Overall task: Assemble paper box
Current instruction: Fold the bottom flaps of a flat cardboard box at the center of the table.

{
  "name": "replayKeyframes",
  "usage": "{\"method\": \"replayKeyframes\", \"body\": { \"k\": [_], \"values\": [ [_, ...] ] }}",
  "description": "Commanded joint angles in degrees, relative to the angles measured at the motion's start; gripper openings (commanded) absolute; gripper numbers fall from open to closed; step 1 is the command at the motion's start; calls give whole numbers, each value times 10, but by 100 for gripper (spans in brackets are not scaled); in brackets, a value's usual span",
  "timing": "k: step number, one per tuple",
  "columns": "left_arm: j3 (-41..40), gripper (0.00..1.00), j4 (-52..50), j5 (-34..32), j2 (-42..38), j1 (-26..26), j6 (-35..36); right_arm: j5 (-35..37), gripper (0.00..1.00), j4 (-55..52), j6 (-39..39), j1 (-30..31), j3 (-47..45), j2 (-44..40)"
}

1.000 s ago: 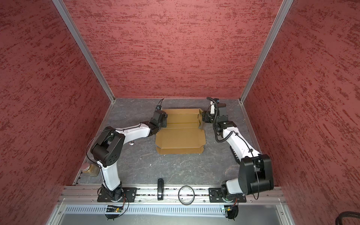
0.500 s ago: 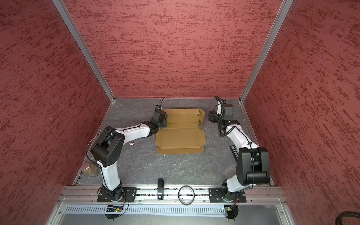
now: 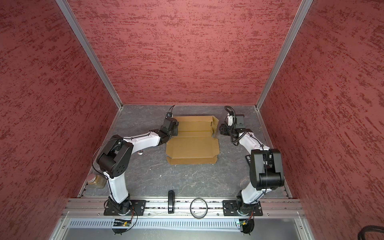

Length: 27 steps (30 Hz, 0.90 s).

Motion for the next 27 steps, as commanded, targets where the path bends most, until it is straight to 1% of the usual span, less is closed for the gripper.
{"method": "replayKeyframes", "body": {
  "k": [1, 14, 27],
  "values": [
    [-5, 0, -21, 7, -2, 1, 4, -30, 71, 9, -23, 1, -4, 10],
    [1, 0, -26, 9, 2, -2, 6, -64, 71, 45, -75, 27, -14, 10],
    [1, 0, -24, 10, 4, -4, 12, -79, 71, 71, -81, 41, 8, 29]
  ]
}}
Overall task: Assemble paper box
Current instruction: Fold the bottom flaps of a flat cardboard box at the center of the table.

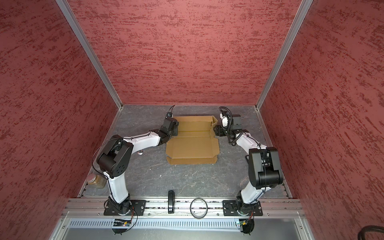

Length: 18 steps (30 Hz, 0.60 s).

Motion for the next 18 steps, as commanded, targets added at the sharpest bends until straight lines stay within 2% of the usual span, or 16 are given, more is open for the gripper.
{"method": "replayKeyframes", "body": {
  "k": [1, 18],
  "values": [
    [2, 0, -23, 10, 4, -3, 12, -19, 71, 20, -12, 9, 22, 17],
    [17, 0, -29, 19, 12, -7, 16, -15, 65, 68, -9, 32, 39, 40]
  ]
}}
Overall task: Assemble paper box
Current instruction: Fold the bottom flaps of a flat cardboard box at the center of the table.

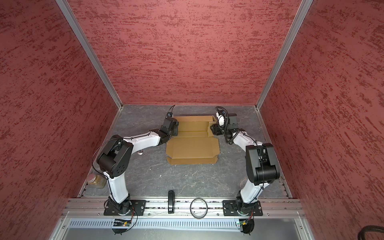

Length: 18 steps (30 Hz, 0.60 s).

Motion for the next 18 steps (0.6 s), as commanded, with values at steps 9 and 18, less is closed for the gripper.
{"method": "replayKeyframes", "body": {
  "k": [9, 18],
  "values": [
    [23, 0, -28, 18, 18, -16, 9, -4, 60, 36, -1, 23, 28, 17],
    [32, 0, -33, 21, 21, -20, 4, 13, 58, 44, 4, 36, 20, 20]
  ]
}}
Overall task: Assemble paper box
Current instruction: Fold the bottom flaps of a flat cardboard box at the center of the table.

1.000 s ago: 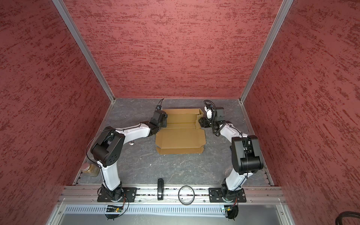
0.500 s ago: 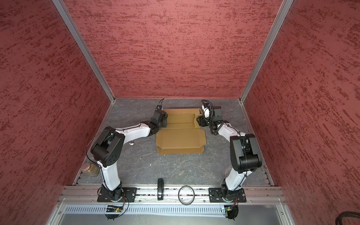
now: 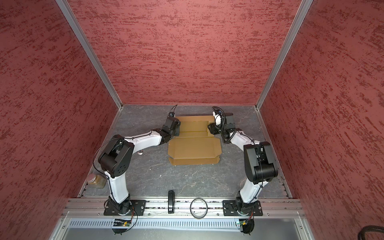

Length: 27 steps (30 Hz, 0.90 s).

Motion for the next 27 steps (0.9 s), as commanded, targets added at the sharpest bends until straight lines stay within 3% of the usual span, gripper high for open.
{"method": "replayKeyframes", "body": {
  "k": [1, 14, 19, 27],
  "values": [
    [12, 0, -12, 17, 14, -9, 4, 0, 57, 23, 3, 11, 11, 7],
    [15, 0, -15, 16, 16, -15, -2, 7, 52, 27, 17, 25, 5, 9],
    [14, 0, -15, 15, 16, -17, -6, 14, 43, 41, 24, 30, -6, 6],
    [14, 0, -15, 16, 15, -19, -8, 33, 38, 57, 39, 32, -13, 6]
  ]
}}
